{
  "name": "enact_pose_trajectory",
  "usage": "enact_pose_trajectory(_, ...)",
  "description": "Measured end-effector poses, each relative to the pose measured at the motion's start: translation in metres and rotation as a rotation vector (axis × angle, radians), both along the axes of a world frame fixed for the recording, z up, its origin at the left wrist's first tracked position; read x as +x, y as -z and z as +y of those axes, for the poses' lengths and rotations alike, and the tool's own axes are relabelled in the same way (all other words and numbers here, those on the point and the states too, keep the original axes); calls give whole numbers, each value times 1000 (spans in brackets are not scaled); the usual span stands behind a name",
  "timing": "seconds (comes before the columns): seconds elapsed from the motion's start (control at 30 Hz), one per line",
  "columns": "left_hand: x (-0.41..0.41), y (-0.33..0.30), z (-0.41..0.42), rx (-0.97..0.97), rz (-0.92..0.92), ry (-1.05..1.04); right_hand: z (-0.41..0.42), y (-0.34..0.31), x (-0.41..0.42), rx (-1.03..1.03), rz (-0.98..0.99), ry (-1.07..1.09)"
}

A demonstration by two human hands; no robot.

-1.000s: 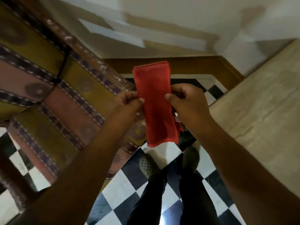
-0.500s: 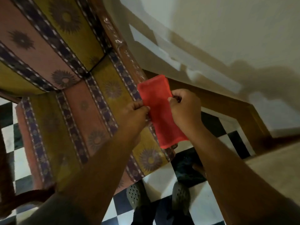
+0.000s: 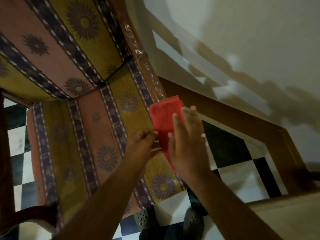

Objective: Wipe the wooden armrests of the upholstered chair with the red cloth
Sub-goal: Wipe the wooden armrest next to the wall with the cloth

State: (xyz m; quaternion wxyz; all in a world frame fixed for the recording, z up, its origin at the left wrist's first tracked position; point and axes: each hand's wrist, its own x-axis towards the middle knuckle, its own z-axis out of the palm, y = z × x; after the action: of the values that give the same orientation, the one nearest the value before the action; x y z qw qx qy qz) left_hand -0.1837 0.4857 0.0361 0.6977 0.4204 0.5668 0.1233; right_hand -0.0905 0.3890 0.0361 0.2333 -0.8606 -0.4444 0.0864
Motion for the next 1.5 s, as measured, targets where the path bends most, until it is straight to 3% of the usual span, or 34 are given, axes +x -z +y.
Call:
enact_pose_trajectory(0.07, -4, 8, 4, 45, 48, -17, 1, 9, -8, -137, -108, -198)
enact_pose_trajectory(0.13, -10, 25, 16, 355, 209, 91, 4, 17, -5, -262, -220, -281)
enact_pose_trajectory(0.2, -18, 47, 36, 770, 472, 465, 6, 19, 3, -320, -249, -288)
enact_pose_trajectory(0.3, -36, 91, 86, 1083, 775, 1046, 18, 24, 10, -338, -267, -317)
enact_pose_trajectory(0.37, -40, 114, 117, 1211, 843, 1251, 25, 25, 16, -345, -267, -335)
enact_pose_trajectory(0.43, -42, 131, 139, 1278, 815, 1318, 33, 25, 25, -340, -238, -343)
enact_pose_trajectory(0.53, -48, 150, 152, 1303, 741, 1296, 53, 23, 32, -293, -158, -286)
enact_pose_trajectory(0.7, -57, 170, 151, 1251, 715, 1096, 71, 26, 29, -199, 139, 7)
enact_pose_trajectory(0.93, -60, 180, 153, 1290, 665, 1068, 59, 31, 18, -301, -332, -208)
enact_pose_trajectory(1.17, -62, 183, 151, 1331, 637, 1038, 84, 28, 33, -331, -427, -414)
enact_pose_trajectory(1.23, -61, 182, 152, 1333, 637, 1026, 97, 26, 39, -295, -401, -413)
enact_pose_trajectory(1.37, -62, 179, 153, 1309, 661, 1031, 109, 25, 46, -170, 24, -190)
enact_pose_trajectory(1.43, -62, 179, 152, 1315, 661, 1040, 104, 25, 44, -186, 13, -172)
enact_pose_trajectory(1.5, -62, 180, 152, 1319, 664, 1036, 99, 25, 40, -220, -125, -221)
